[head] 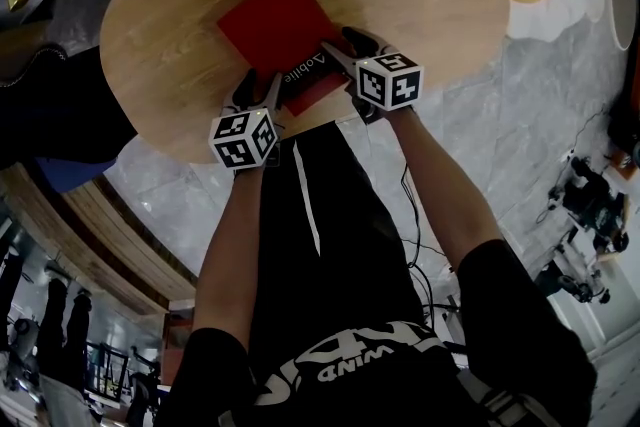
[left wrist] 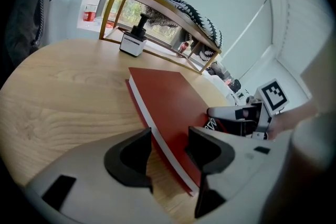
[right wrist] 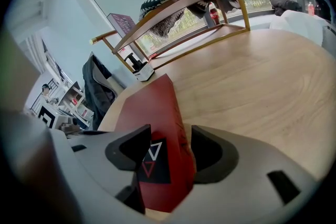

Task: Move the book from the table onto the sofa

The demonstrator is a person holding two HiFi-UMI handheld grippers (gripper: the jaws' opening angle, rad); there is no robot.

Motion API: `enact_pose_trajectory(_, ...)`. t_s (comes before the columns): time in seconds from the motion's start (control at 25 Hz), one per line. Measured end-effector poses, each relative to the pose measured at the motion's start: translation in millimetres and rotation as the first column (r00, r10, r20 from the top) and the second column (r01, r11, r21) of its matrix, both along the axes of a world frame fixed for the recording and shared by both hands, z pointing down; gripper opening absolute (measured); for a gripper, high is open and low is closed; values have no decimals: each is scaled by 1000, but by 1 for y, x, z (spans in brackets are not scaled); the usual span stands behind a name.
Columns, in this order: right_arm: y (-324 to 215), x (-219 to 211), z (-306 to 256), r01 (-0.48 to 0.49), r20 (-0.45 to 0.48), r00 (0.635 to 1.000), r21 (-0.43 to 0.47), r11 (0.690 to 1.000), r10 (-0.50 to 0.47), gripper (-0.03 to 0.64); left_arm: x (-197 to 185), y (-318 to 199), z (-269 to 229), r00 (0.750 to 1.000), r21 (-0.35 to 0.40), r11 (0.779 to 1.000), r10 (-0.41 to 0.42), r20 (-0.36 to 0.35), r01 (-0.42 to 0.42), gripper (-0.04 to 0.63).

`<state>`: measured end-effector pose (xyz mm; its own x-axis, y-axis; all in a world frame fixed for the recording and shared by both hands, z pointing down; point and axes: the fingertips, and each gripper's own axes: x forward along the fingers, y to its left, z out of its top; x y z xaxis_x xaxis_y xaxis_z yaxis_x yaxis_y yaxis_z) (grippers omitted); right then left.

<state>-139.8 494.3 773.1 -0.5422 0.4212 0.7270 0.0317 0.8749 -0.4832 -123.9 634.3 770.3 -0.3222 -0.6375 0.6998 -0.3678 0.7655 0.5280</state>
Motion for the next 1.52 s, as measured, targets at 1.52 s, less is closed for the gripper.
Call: enact_pose_trajectory(1.52, 7, -6, -30, -7, 40, 999, -43, 999, 9, 206, -15, -5, -22, 1000, 53, 998, 25, -11, -24, 187)
